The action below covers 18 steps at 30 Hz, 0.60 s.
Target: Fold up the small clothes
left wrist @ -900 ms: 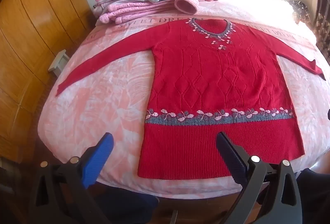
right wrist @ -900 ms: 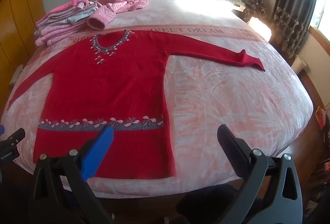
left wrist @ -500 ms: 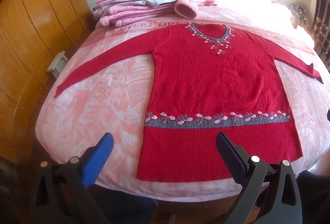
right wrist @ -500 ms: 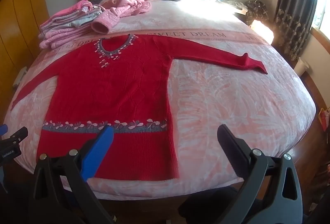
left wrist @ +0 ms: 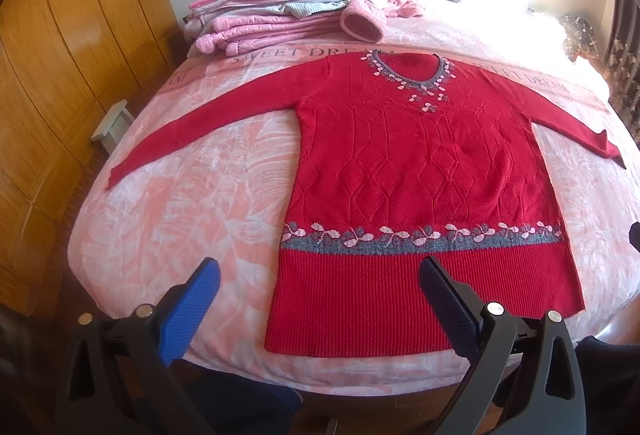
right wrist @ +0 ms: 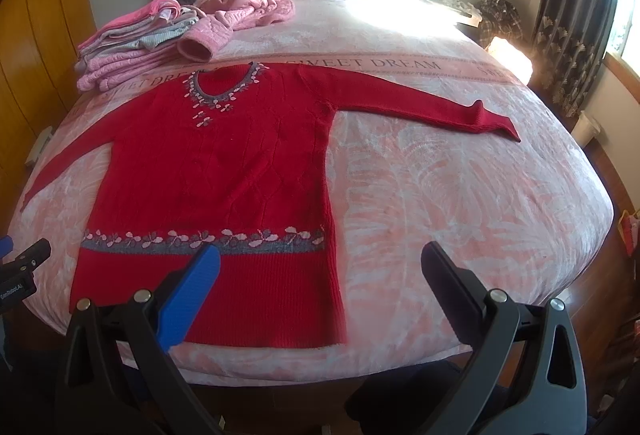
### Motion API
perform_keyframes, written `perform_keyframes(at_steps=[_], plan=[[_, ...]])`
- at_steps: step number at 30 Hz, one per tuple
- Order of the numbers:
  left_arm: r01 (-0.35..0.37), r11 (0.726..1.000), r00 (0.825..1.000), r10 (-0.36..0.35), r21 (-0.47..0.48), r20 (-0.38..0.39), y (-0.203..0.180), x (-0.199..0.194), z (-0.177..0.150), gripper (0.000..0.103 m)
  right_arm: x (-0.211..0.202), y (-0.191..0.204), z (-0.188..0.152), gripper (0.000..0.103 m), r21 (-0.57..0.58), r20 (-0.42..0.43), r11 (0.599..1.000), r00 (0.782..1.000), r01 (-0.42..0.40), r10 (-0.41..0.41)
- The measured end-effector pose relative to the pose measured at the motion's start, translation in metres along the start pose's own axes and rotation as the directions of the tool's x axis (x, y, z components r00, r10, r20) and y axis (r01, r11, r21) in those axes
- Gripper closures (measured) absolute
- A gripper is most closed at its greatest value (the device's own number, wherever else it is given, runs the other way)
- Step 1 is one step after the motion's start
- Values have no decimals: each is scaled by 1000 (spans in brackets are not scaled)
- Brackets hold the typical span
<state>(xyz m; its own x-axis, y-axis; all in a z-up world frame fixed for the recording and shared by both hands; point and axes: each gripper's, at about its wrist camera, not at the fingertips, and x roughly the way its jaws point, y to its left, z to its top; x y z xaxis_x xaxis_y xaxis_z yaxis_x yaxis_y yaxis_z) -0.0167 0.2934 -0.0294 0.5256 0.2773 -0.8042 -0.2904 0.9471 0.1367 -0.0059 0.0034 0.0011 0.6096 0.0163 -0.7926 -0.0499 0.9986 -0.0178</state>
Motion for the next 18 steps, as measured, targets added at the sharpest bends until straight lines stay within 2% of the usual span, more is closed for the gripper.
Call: perform_keyframes(at_steps=[18], plan=[[1, 1000, 1000, -1, -1, 2, 0, 0, -1, 4, -2, -1, 0, 3, 6, 0, 1000, 1000, -11, 11]])
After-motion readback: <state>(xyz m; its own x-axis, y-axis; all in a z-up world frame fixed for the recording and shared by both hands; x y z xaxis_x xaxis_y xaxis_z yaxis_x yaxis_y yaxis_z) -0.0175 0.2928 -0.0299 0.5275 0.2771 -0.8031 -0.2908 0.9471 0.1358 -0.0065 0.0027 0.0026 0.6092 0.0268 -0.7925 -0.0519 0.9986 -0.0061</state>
